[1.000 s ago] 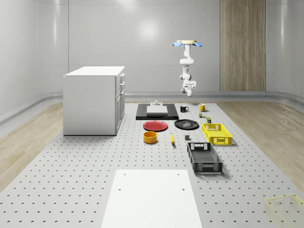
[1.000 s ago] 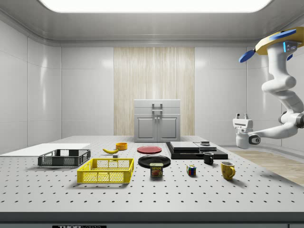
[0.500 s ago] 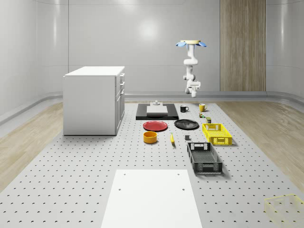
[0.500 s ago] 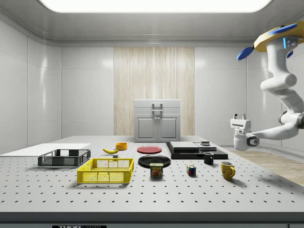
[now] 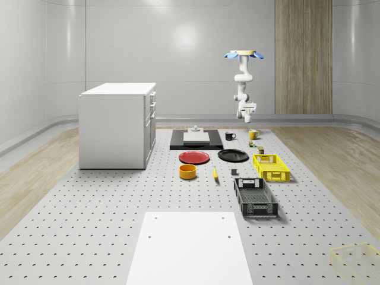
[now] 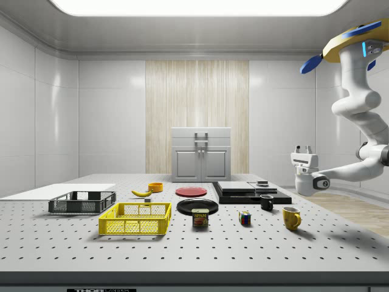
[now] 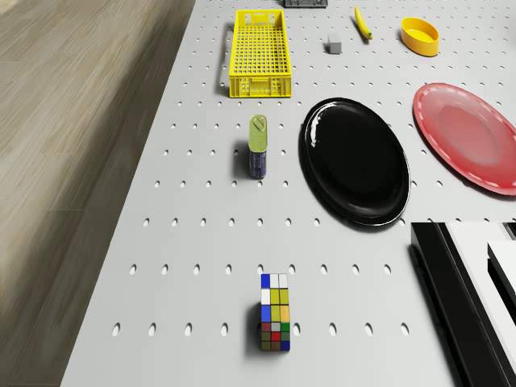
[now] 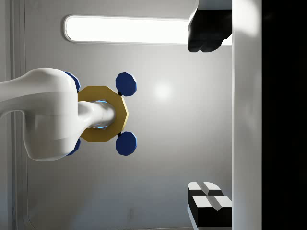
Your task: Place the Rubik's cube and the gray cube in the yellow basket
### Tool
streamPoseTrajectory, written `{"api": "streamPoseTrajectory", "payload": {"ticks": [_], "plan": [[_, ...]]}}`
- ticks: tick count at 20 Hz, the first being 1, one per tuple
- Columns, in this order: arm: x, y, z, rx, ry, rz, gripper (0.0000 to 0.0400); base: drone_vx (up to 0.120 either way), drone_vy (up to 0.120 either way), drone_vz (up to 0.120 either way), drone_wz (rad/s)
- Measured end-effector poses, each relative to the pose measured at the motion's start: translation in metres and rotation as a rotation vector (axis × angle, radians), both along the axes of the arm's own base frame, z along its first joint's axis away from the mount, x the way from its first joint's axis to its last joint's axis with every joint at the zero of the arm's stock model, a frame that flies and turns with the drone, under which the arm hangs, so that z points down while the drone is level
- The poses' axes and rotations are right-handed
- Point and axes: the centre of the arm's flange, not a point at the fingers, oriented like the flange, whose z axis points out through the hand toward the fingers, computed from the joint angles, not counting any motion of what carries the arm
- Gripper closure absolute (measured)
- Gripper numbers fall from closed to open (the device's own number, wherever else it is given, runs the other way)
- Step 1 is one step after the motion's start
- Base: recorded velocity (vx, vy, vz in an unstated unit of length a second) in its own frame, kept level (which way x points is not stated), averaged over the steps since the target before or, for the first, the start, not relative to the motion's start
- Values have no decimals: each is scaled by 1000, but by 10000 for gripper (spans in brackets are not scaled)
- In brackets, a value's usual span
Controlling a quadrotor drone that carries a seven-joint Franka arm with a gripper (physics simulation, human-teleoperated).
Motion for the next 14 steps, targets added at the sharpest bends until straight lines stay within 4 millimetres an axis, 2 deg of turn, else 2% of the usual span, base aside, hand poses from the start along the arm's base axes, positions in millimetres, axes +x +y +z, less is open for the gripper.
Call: {"api": "streamPoseTrajectory", "payload": {"ticks": [4, 14], "plan": [[0, 1, 0, -12, -3, 0, 0, 120, 110, 0, 0], [-1, 12, -1, -118, -11, -3, 0, 120, 0, 0, 0]]}}
